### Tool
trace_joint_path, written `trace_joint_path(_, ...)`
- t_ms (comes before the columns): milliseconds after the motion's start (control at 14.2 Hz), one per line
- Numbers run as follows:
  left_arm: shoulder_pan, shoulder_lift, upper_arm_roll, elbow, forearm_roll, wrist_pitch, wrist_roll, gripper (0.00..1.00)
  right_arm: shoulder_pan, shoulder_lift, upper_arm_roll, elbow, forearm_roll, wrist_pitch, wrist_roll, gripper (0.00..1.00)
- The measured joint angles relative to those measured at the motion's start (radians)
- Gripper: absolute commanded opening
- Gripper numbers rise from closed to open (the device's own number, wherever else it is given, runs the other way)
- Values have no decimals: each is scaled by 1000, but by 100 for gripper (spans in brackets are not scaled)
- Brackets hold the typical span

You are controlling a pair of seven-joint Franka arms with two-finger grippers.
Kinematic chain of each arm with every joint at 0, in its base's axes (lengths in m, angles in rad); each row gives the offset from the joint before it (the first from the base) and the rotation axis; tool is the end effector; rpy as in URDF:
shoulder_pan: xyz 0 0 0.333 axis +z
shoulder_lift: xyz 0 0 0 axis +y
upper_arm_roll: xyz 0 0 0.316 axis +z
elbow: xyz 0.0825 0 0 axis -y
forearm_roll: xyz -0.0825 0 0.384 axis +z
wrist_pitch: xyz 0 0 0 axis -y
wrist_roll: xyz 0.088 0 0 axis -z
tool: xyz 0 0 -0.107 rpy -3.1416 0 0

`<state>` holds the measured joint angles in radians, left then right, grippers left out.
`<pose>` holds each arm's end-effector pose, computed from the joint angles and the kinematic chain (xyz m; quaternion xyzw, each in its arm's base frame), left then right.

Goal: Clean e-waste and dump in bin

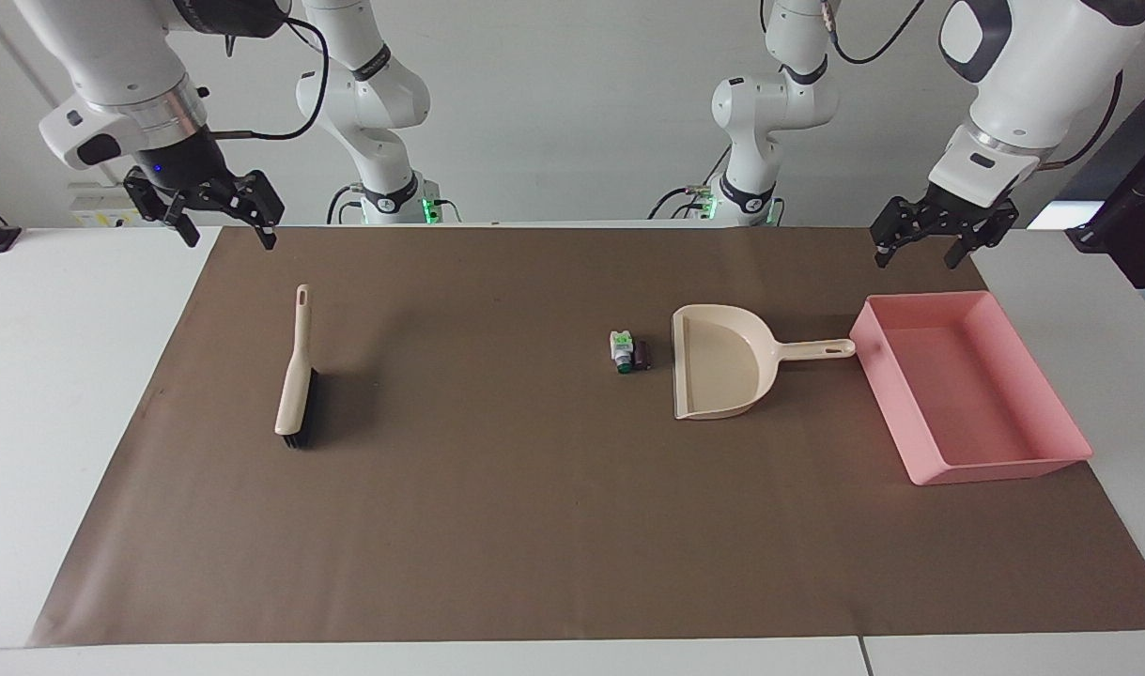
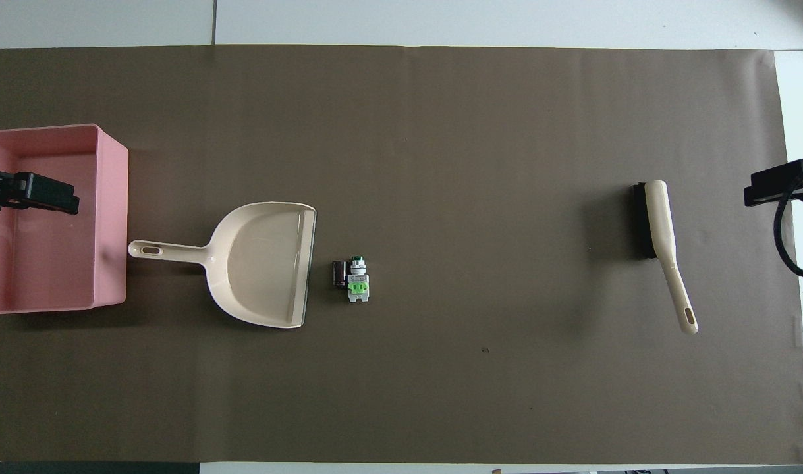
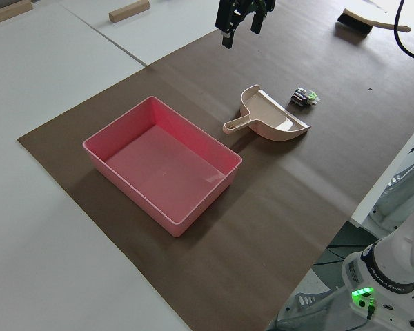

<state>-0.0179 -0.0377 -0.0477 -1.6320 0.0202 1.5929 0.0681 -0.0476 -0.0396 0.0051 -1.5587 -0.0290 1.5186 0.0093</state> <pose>0.5432 -0.0341 0.6182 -0.9977 0.0670 0.0007 0.0110 0.5365 -0.0260 0.6473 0.9995 -0.0266 -0.0005 0.0146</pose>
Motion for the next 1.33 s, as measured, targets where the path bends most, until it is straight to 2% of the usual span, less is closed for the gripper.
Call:
trace_joint_path(491, 0, 0, 0, 0, 0, 2, 4, 98, -1, 0, 0, 0, 0, 0, 0, 100)
trace_joint_path(702, 0, 0, 0, 0, 0, 2, 79, 98, -6, 0, -3, -1, 0, 0, 0, 99)
trace_joint_path(982, -1, 0, 0, 0, 0, 3, 353, 98, -8, -1, -4, -15, 0, -1, 0, 99)
trace_joint_path(1123, -1, 0, -1, -5, 0, 4, 533, 98, -9, -9, -5, -53, 0, 13, 0, 99)
trace_joint_path(1333, -3, -11, -3, -48, 0, 45, 794, 98, -19, -59, -8, -231, 0, 157, -6, 99)
